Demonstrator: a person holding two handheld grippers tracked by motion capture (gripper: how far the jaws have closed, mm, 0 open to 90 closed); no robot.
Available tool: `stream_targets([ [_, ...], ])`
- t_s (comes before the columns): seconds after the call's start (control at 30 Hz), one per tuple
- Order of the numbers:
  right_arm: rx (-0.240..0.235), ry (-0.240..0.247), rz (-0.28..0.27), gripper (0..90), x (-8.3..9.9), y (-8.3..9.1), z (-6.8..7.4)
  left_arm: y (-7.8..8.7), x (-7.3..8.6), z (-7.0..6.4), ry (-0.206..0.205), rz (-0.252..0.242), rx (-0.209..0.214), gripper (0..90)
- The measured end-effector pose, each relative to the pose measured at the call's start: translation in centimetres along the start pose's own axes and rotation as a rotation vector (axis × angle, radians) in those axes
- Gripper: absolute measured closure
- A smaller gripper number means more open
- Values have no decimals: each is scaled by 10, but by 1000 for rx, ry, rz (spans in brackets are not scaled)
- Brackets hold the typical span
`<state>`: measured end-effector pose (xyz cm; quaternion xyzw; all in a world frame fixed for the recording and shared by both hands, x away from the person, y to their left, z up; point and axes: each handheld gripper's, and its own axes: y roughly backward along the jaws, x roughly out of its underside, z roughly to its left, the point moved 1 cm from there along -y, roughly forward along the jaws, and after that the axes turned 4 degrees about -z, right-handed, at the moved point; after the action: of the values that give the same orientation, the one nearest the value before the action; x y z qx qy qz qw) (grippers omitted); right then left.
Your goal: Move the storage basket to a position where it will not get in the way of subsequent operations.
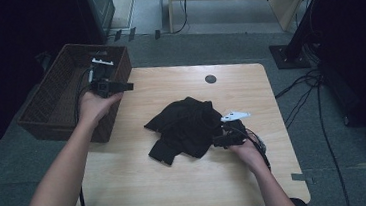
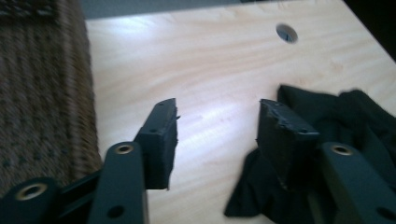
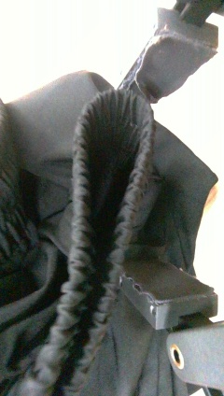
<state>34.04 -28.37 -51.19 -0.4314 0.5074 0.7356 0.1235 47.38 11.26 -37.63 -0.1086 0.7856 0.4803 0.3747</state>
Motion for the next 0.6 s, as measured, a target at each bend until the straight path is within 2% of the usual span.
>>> stream_targets([
  [0.07, -4, -12, -6, 135, -2, 1, -1, 0, 7, -9, -17, 1, 24, 452],
  [0.1, -3, -14, -8, 135, -2, 2, -1, 0, 7, -9, -17, 1, 24, 441],
  [0.13, -5, -20, -11, 135, -2, 2, -1, -2, 12, -16, -21, 9, 39, 428],
  [0.23, -3, -16, -19, 135, -3, 4, -2, -3, 21, -26, -41, 10, 71, 426],
  [0.3, -4, -10, -26, 135, -4, 6, -1, -5, 27, -32, -60, 20, 76, 409],
  [0.33, -3, -4, -30, 135, -4, 7, -1, -7, 30, -36, -84, 26, 78, 405],
  [0.5, -23, 1, -36, 135, -6, 9, 2, -14, 45, -46, -120, 37, 124, 383],
  [0.6, -43, -7, -36, 134, -7, 11, 4, -17, 52, -49, -128, 41, 133, 382],
])
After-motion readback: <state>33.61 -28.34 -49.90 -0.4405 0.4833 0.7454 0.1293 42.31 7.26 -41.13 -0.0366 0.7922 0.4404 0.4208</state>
